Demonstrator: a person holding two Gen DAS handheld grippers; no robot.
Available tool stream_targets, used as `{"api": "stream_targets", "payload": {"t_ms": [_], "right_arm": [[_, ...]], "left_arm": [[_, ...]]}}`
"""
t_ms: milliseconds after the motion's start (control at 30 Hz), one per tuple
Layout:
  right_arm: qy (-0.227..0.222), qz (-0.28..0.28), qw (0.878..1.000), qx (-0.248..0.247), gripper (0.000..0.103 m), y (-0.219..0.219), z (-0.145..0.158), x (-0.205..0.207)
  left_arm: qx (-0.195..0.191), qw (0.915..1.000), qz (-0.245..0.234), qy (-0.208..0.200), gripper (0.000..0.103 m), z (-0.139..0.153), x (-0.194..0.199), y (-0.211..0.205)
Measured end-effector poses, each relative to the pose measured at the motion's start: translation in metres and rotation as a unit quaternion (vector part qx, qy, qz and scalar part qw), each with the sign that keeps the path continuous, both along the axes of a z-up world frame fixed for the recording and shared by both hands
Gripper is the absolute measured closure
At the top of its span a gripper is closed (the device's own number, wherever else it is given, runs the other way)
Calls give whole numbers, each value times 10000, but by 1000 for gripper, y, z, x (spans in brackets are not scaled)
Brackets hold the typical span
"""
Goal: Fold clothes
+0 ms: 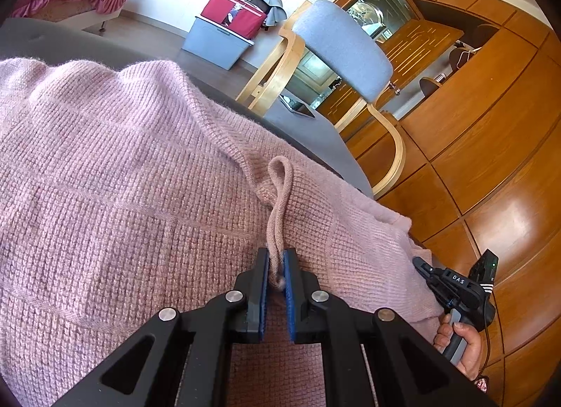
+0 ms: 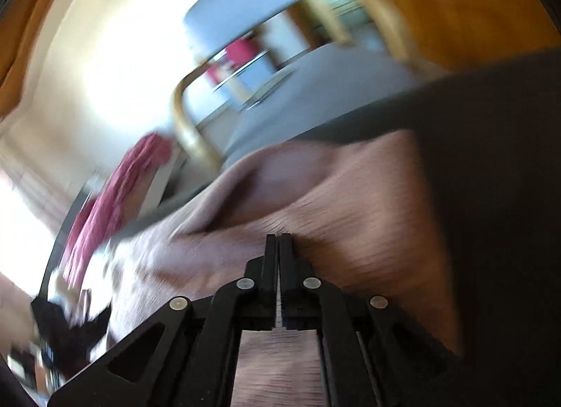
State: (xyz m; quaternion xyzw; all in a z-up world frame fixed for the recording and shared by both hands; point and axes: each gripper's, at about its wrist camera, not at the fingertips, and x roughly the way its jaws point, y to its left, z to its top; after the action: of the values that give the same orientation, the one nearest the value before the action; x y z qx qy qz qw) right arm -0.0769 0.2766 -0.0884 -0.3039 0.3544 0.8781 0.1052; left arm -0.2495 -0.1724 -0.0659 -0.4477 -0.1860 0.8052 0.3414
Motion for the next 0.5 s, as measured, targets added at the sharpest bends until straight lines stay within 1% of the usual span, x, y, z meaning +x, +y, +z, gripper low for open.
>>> {"api": "stream_targets", "payload": {"t_ms": [33,67,267,300,333,400,467,500], "right_arm": [[8,-177,9998,3,103,5,0,4],[36,-208,9998,-32,103,7,0,5],[135,-152,9997,-153,101,2,-2,2],[146,-149,9996,-167,101,-1,-2,2],[157,-146,9996,-182,101,-3,-2,3],[152,-146,9996,-175,100,-3,-3,4],[139,-141,9997,-167,100,0,-5,4],[134,-139,9997,-163,100,0,-5,4]], "left_arm": [[10,10000,0,-6,96,0,-1,0],[19,10000,-1,-11,96,-1,-1,0],[128,9999,23,-30,95,3,-4,-1],[130,9998,108,70,95,10,-1,-3],[81,9991,238,333,95,21,5,-2],[-27,9948,505,889,96,44,19,-1],[47,9922,425,1175,96,64,32,13],[80,9928,216,1172,96,71,38,29]]}}
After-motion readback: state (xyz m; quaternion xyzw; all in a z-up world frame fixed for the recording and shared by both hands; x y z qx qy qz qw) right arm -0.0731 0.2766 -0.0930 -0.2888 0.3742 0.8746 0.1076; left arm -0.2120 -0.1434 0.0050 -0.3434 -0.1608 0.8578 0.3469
